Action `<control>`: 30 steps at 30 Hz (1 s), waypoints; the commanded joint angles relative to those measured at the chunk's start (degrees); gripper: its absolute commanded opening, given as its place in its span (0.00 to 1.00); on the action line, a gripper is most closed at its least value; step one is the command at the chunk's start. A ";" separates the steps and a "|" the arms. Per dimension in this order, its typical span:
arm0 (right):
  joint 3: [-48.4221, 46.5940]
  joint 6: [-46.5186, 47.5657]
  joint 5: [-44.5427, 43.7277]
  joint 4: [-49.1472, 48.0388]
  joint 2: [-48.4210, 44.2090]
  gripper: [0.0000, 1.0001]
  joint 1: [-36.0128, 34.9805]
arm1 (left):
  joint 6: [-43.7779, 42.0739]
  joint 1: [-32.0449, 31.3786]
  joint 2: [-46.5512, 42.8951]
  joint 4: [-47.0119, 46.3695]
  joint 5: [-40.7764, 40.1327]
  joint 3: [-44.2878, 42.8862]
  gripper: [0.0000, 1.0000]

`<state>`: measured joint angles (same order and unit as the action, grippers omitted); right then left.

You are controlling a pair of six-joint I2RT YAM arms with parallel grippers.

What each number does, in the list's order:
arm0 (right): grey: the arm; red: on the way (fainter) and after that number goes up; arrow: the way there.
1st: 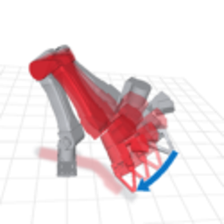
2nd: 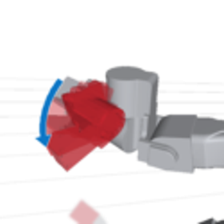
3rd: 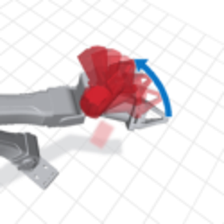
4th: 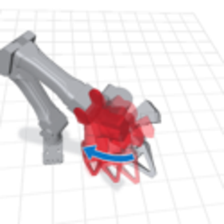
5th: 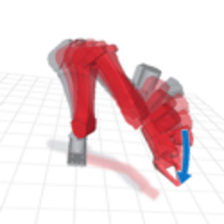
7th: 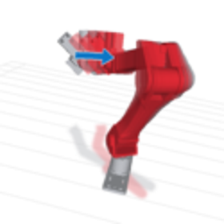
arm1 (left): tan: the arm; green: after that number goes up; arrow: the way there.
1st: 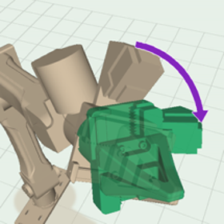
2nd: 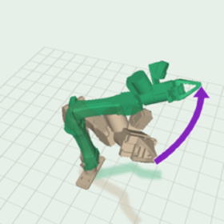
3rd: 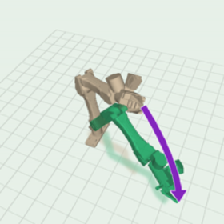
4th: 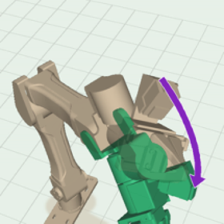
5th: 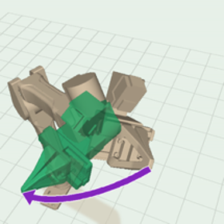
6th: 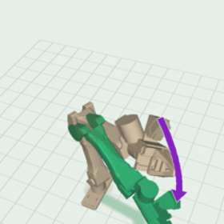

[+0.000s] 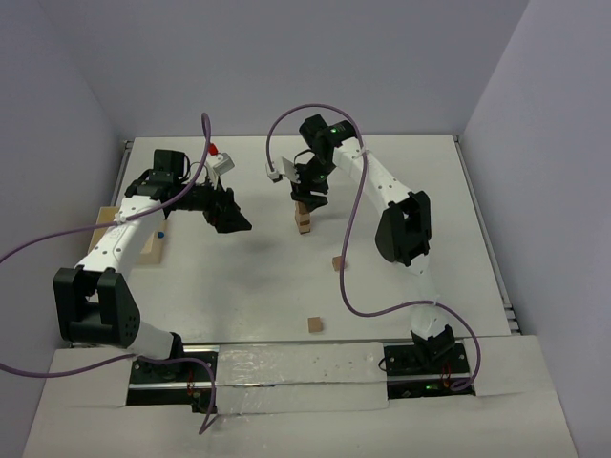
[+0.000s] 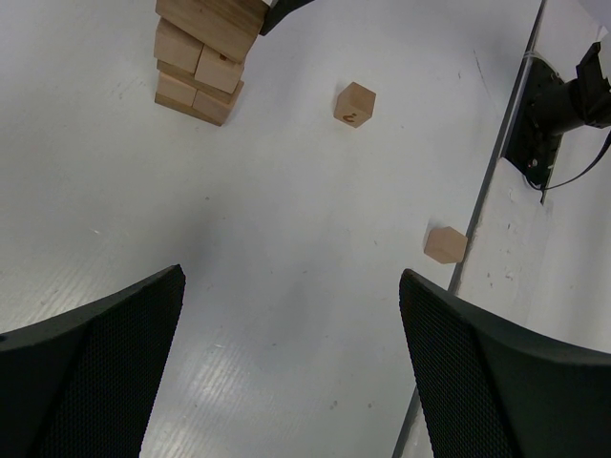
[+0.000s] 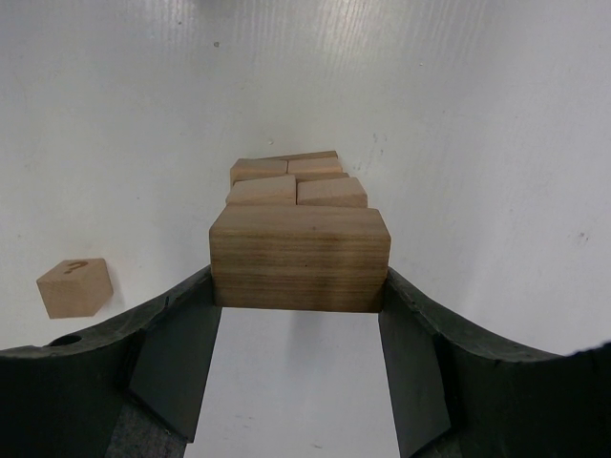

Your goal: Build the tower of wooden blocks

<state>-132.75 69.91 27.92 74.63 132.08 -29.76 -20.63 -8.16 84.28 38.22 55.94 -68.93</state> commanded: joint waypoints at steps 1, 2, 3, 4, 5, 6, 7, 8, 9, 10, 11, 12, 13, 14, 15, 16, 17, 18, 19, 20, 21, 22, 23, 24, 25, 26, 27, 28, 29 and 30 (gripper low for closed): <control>-0.63 -0.30 0.20 -0.89 0.81 0.60 -0.65 | -1.65 0.17 0.49 -0.34 1.89 -1.78 0.99; -0.53 -0.30 0.18 -0.92 0.81 0.60 -0.65 | -1.69 0.17 0.56 -0.29 1.91 -1.83 0.99; -0.43 -0.30 0.12 -0.97 0.81 0.62 -0.65 | -1.69 0.17 0.61 -0.18 1.97 -1.83 0.99; -0.41 -0.30 0.11 -0.98 0.81 0.63 -0.65 | -1.69 0.17 0.62 -0.16 1.98 -1.83 0.99; -0.41 -0.30 -0.01 -0.98 0.87 0.64 -0.65 | -1.75 0.17 0.56 -0.10 1.98 -1.89 0.99; -0.29 -0.30 -0.12 -0.98 0.96 0.65 -0.65 | -1.78 0.17 0.53 -0.13 1.92 -1.85 0.99; -0.13 -0.25 -0.25 -1.08 0.94 0.66 -0.65 | -1.78 0.17 0.48 -0.16 1.89 -1.88 0.99; -0.02 -0.21 -0.36 -1.22 0.90 0.67 -0.65 | -1.78 0.17 0.48 -0.16 1.85 -1.88 0.99; 0.08 -0.21 -0.41 -1.33 0.90 0.68 -0.65 | -1.76 0.17 0.56 -0.16 1.80 -1.83 0.99; 0.23 -0.21 -0.43 -1.35 0.88 0.68 -0.67 | -1.71 0.17 0.60 -0.16 1.82 -1.83 0.99; 0.31 -0.19 -0.50 -1.44 0.81 0.68 -0.74 | -1.78 0.17 0.57 -0.16 1.89 -1.83 0.99; 0.38 -0.13 -0.51 -1.50 0.82 0.69 -0.73 | -1.78 0.17 0.71 -0.17 1.90 -1.82 0.99; 0.38 -0.18 -0.56 -1.45 0.87 0.69 -0.68 | -1.78 0.17 0.71 -0.22 1.95 -1.77 0.99; 0.41 -0.24 -0.59 -1.44 0.90 0.70 -0.65 | -1.81 0.17 0.71 -0.27 1.98 -1.74 0.99; 0.47 -0.30 -0.58 -1.52 0.89 0.70 -0.68 | -1.87 0.17 0.71 -0.34 1.97 -1.74 0.99; 0.48 -0.30 -0.50 -1.60 0.80 0.71 -0.83 | -1.87 0.17 0.72 -0.33 1.90 -1.75 0.99; 0.57 -0.29 -0.50 -1.69 0.72 0.71 -0.83 | -1.88 0.17 0.81 -0.23 1.98 -1.83 0.99; 0.66 -0.21 -0.50 -1.77 0.72 0.71 -0.84 | -1.97 0.17 0.89 -0.06 1.98 -1.83 0.99; 0.74 -0.21 -0.50 -1.76 0.72 0.72 -0.91 | -2.13 0.17 0.97 0.10 2.07 -1.92 0.99; 0.74 -0.14 -0.50 -1.62 0.72 0.72 -0.84 | -2.20 0.17 0.97 0.10 2.14 -1.99 0.99; 0.74 -0.12 -0.57 -1.59 0.72 0.72 -0.90 | -2.22 0.17 0.97 0.10 2.15 -1.93 0.99; 0.74 -0.01 -0.59 -1.42 0.78 0.72 -0.97 | -2.22 0.17 0.86 0.10 2.15 -1.86 0.99; 0.74 0.12 -0.59 -1.30 0.81 0.73 -1.00 | -2.25 0.17 0.83 0.10 2.15 -1.86 0.99; 0.75 0.24 -0.59 -1.24 0.80 0.73 -1.00 | -2.31 0.17 0.89 0.10 2.15 -1.91 0.99; 0.85 0.32 -0.61 -1.26 0.71 0.73 -1.01 | -2.32 0.17 0.89 0.11 2.15 -1.92 0.99; 1.06 0.39 -0.75 -1.40 0.64 0.74 -1.08 | -2.39 0.17 0.89 0.18 2.15 -1.99 0.99; 1.19 0.35 -0.71 -1.52 0.63 0.74 -1.14 | -2.50 0.17 0.94 0.30 2.15 -1.95 0.99; 1.34 0.32 -0.71 -1.59 0.63 0.75 -1.18 | -2.57 0.17 0.94 0.37 2.15 -1.91 0.99; 1.44 0.28 -0.76 -1.59 0.63 0.75 -1.15 | -2.60 0.17 0.89 0.40 2.15 -1.91 0.99; 1.44 0.23 -0.76 -1.59 0.63 0.76 -1.11 | -2.66 0.17 0.87 0.44 2.15 -1.90 0.99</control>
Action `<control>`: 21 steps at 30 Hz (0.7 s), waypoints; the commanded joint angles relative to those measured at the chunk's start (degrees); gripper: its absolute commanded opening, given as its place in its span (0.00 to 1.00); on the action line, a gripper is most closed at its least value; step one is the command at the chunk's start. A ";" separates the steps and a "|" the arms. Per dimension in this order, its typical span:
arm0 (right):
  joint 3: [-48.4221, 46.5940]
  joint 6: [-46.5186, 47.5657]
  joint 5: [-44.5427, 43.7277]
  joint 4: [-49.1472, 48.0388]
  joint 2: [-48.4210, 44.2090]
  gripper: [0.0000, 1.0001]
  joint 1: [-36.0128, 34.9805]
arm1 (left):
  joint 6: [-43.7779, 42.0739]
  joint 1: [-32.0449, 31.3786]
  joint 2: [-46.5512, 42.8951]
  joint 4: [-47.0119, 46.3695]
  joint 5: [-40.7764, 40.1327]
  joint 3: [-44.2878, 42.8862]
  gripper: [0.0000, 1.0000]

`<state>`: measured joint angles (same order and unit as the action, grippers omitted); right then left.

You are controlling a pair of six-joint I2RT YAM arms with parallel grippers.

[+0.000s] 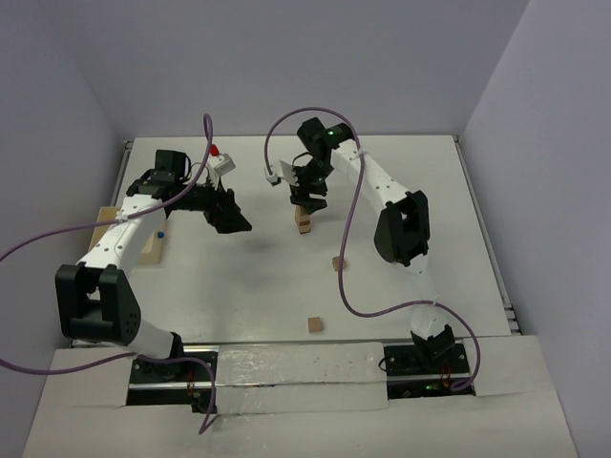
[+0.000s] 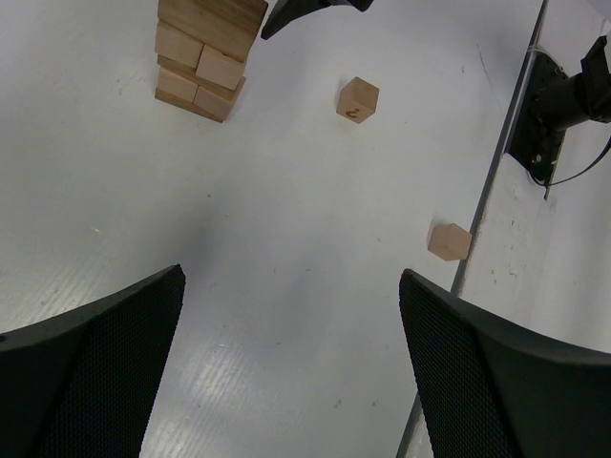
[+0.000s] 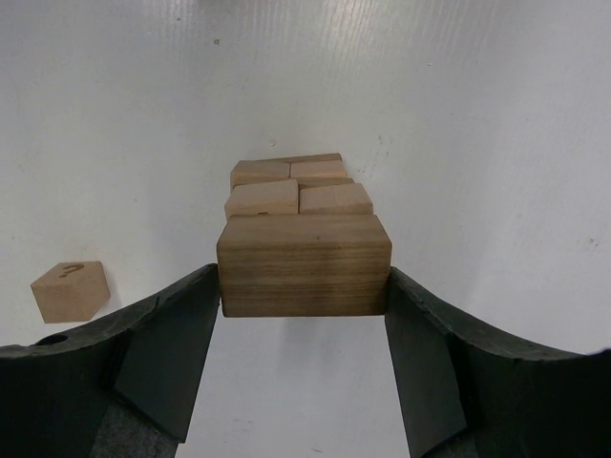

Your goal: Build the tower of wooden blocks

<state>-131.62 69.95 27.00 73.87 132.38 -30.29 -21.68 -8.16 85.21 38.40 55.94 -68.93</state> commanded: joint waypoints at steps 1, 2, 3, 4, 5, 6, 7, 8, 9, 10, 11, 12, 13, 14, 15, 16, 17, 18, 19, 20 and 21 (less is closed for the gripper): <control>0.31 0.18 0.15 -0.83 0.34 0.77 -0.63 | -1.62 0.17 -0.11 0.21 2.15 -1.85 0.99; 0.31 0.13 0.15 -0.83 0.34 0.78 -0.70 | -1.62 0.17 -0.13 0.19 2.15 -1.83 0.99; 0.31 0.00 0.20 -0.93 0.24 0.79 -0.73 | -1.57 0.17 -0.18 0.14 2.15 -1.73 0.99; 0.31 -0.17 0.24 -1.01 0.07 0.80 -0.73 | -1.48 0.17 -0.22 0.10 2.15 -1.65 0.99; 0.34 -0.25 0.30 -1.10 -0.07 0.81 -0.73 | -1.38 0.17 -0.19 -0.02 2.09 -1.62 0.99; 0.39 -0.26 0.41 -1.26 -0.18 0.81 -0.73 | -1.27 0.17 -0.14 -0.23 1.99 -1.57 0.99; 0.39 -0.34 0.42 -1.27 -0.19 0.81 -0.73 | -1.26 0.17 -0.13 -0.25 1.98 -1.56 0.99; 0.31 -0.34 0.46 -1.27 -0.23 0.81 -0.73 | -1.35 0.17 -0.09 -0.12 1.98 -1.65 0.99; 0.22 -0.34 0.50 -1.27 -0.28 0.81 -0.73 | -1.44 0.17 -0.04 0.01 1.98 -1.74 0.99; 0.22 -0.34 0.51 -1.26 -0.28 0.81 -0.73 | -1.45 0.17 -0.04 0.02 2.06 -1.74 0.99; 0.22 -0.34 0.51 -1.18 -0.28 0.81 -0.73 | -1.52 0.17 -0.04 0.09 2.06 -1.74 0.99; 0.22 -0.29 0.51 -1.18 -0.28 0.80 -0.73 | -1.47 0.17 -0.04 -0.01 2.06 -1.79 0.99; 0.19 -0.26 0.56 -1.18 -0.28 0.79 -0.71 | -1.44 0.17 -0.04 -0.07 2.06 -1.83 0.99; 0.13 -0.26 0.68 -1.17 -0.27 0.78 -0.66 | -1.44 0.17 -0.04 -0.08 2.07 -1.83 0.99; 0.12 -0.26 0.69 -1.10 -0.19 0.76 -0.73 | -1.44 0.17 -0.04 -0.08 2.15 -1.83 0.99; 0.03 -0.26 0.77 -1.09 -0.18 0.75 -0.65 | -1.44 0.17 0.04 -0.08 2.15 -1.83 0.99; -0.09 -0.26 0.77 -0.96 -0.05 0.71 -0.71 | -1.51 0.17 0.04 -0.08 2.15 -1.83 0.99; -0.13 -0.26 0.77 -0.98 -0.04 0.67 -0.73 | -1.53 0.17 0.07 -0.08 2.15 -1.80 0.99; -0.13 -0.26 0.77 -1.06 -0.08 0.63 -0.73 | -1.53 0.17 0.11 -0.08 2.15 -1.76 0.99; -0.13 -0.30 0.77 -1.14 -0.10 0.60 -0.73 | -1.53 0.17 0.13 -0.08 2.20 -1.74 0.99; -0.13 -0.37 0.79 -1.23 -0.13 0.58 -0.73 | -1.53 0.17 0.13 -0.08 2.24 -1.74 0.99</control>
<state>-131.50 69.78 27.08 73.65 132.38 -30.50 -21.69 -8.16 85.21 38.41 55.94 -68.93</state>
